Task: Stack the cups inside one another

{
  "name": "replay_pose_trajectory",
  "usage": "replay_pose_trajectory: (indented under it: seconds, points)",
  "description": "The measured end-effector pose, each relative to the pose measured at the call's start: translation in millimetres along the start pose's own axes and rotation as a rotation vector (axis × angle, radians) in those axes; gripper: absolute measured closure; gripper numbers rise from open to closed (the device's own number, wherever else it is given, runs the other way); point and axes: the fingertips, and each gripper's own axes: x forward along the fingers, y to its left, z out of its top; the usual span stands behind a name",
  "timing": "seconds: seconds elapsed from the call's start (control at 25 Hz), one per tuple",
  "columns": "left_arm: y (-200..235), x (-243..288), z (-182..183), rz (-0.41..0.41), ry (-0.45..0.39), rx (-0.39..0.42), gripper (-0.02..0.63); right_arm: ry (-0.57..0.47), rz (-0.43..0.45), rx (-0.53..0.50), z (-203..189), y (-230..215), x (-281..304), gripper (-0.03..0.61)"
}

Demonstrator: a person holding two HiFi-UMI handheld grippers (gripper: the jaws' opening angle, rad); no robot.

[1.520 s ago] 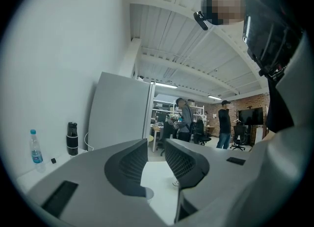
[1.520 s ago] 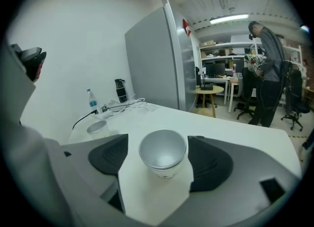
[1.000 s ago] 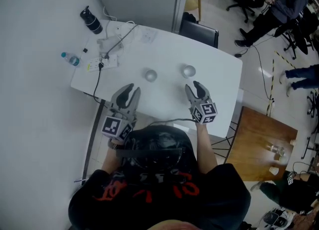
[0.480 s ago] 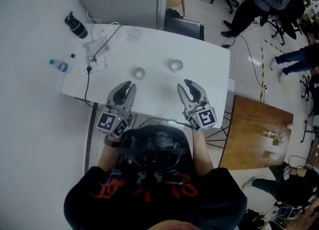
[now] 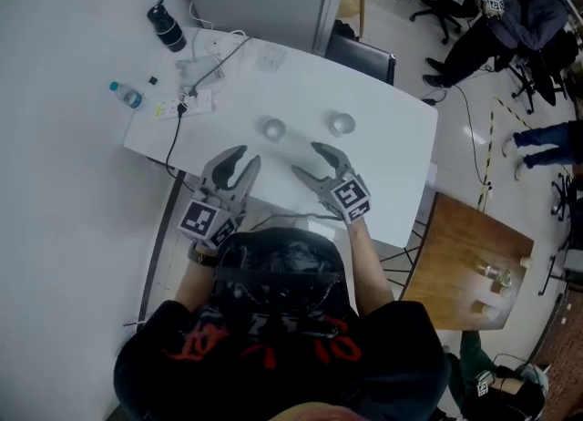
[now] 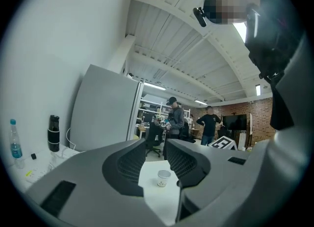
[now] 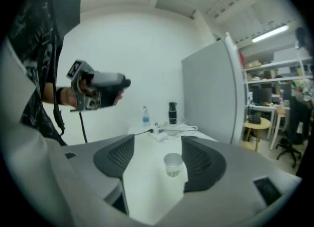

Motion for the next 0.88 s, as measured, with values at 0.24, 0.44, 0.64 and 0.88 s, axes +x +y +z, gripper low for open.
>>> replay_pose_trajectory:
  seconds: [0.24,0.44,0.64,0.88]
  points:
    - [22.0,-60.5,-2.4,0.128,-0.036,-0.005,0.466,0.274,0.077,-0.165,-77.5,-5.7,101.7,0.198]
    - [42.1,-95.3,-2.5,0.234,-0.046,-0.019,0.466,0.435,0.022,-0.168,-124.0,-39.9,155.1,0.198]
    - [53.9,-117.3,-8.5,0.303,-0.038,-0.029,0.466,0.471,0.053,-0.136,-117.3,-27.2,191.6,0.198]
    - [62.4,-111.7,-4.0,0.290,-0.036,-0.019,0.466,0.446,-0.002,-0.116,-119.5,-27.7,179.0,0.215]
